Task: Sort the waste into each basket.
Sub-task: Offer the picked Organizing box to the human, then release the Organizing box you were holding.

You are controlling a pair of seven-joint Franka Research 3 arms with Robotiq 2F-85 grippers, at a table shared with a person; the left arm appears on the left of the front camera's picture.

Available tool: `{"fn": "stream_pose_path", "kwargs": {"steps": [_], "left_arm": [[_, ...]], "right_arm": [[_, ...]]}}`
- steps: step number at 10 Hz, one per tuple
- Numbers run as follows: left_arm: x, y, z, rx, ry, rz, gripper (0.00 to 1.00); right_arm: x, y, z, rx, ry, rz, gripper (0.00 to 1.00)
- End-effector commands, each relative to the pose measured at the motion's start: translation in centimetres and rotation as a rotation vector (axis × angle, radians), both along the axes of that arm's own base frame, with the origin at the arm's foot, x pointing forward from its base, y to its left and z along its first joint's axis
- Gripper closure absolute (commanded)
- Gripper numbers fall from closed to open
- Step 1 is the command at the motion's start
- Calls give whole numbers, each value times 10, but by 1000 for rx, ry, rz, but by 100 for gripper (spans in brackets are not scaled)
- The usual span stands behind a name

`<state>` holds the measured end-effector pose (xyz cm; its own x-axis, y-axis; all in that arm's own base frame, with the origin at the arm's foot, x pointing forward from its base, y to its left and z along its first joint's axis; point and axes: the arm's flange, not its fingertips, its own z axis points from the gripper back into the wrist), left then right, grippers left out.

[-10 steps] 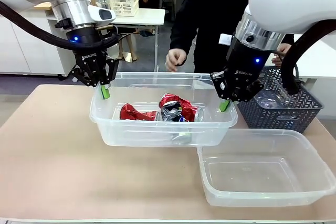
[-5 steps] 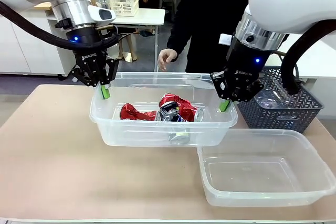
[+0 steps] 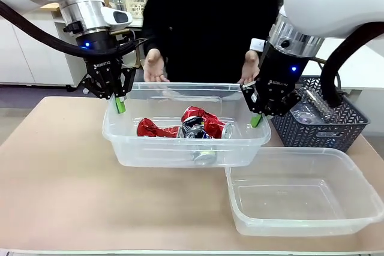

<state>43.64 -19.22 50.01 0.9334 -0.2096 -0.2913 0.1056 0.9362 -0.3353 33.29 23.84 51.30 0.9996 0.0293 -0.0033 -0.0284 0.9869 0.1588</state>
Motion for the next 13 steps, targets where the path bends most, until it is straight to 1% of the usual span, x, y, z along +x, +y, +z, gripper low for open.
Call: {"fn": "stream_pose_path", "kwargs": {"steps": [1,2,3,4,5,7,8,9,13], "left_arm": [[43,-12,19,1,-28,-25,96],[73,-17,27,-1,-56,2,96],[102,-19,32,-25,-44,-50,96],[130,-20,30,-25,-40,-70,96],[146,-21,25,-41,-28,-52,96],[158,-21,15,-66,-31,-16,96],[160,-19,11,-84,-17,11,96],[157,-5,0,3,-37,-19,96],[157,-5,0,3,-37,-19,96]], "right_arm": [[59,5,9,-29,43,10,95],[91,9,16,-39,40,5,95],[116,14,21,-25,54,32,95],[138,20,21,-30,75,44,95],[152,24,17,-41,81,43,95],[171,20,7,-9,52,20,95],[177,17,-4,-6,49,-7,95],[169,9,3,-43,71,7,95],[169,9,3,-43,71,7,95]]}}
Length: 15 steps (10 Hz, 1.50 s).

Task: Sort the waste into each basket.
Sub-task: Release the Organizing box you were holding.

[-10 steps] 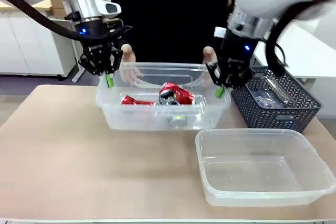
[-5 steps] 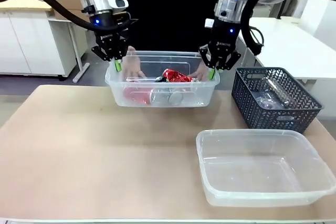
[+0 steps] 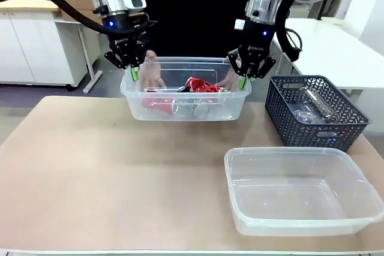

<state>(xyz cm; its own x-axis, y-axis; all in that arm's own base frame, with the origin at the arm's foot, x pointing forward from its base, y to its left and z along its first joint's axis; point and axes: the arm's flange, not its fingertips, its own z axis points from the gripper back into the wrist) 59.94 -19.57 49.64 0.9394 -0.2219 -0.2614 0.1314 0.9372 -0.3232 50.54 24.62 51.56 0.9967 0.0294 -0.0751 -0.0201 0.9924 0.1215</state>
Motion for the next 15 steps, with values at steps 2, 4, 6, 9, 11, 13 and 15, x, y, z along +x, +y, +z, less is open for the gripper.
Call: {"fn": "stream_pose_path", "kwargs": {"steps": [2,4,6,9,11,13,15], "left_arm": [[-6,-1,3,-5,-3,-3,96],[-6,-1,3,-5,-3,-3,96],[0,0,0,0,0,0,96],[-7,-10,22,17,-86,-28,0],[-19,-3,31,19,-130,3,0],[-36,6,41,26,-168,28,0],[-49,11,42,35,-179,35,0]], "right_arm": [[-4,1,0,-3,0,5,95],[-4,1,0,-3,0,5,95],[0,0,0,0,1,0,95],[-22,-23,23,42,-172,-51,0],[-23,-26,24,61,-199,-39,0],[-28,-36,33,113,-272,-47,0],[-32,-41,37,144,-290,-40,0]]}}
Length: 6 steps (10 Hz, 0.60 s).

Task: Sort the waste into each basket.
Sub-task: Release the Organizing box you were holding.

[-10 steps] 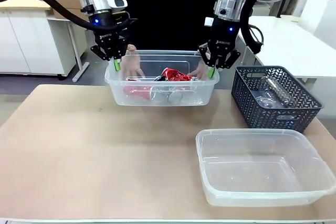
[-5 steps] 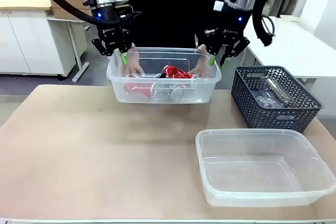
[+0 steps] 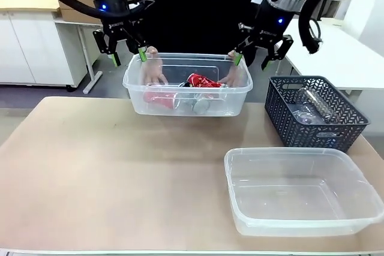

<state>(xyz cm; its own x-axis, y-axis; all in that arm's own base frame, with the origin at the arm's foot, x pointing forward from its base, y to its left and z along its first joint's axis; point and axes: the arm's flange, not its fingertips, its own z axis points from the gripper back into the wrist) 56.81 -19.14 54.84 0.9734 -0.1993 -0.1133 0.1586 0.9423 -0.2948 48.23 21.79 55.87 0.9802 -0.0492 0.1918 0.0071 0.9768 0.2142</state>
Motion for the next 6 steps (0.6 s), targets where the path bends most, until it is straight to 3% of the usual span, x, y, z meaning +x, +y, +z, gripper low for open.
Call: {"fn": "stream_pose_path", "kwargs": {"steps": [1,6], "left_arm": [[-25,7,-12,28,-30,11,0],[-21,4,-8,10,-12,14,0]], "right_arm": [[-11,-14,-5,46,-30,38,0],[-5,-4,1,18,-11,7,0]]}}
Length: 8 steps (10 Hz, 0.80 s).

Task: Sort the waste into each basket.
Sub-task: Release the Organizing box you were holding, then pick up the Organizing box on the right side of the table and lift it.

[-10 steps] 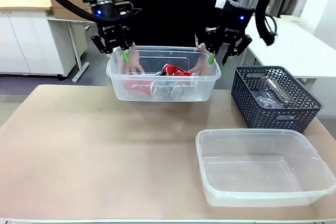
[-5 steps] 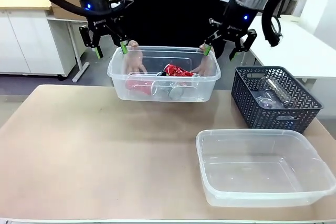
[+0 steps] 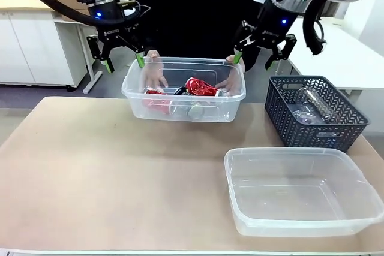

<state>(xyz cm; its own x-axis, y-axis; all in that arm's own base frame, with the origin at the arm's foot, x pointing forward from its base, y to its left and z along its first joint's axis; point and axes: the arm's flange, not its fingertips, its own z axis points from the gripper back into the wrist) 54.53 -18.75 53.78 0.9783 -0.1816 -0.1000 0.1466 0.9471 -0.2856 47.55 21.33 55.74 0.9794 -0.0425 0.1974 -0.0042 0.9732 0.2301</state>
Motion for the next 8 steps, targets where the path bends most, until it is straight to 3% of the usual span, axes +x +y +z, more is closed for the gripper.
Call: {"fn": "stream_pose_path", "kwargs": {"steps": [1,8], "left_arm": [[2,0,3,3,3,-4,0],[0,0,0,0,0,0,0]], "right_arm": [[2,0,2,1,-4,-3,0],[2,0,2,1,-4,-3,0]]}}
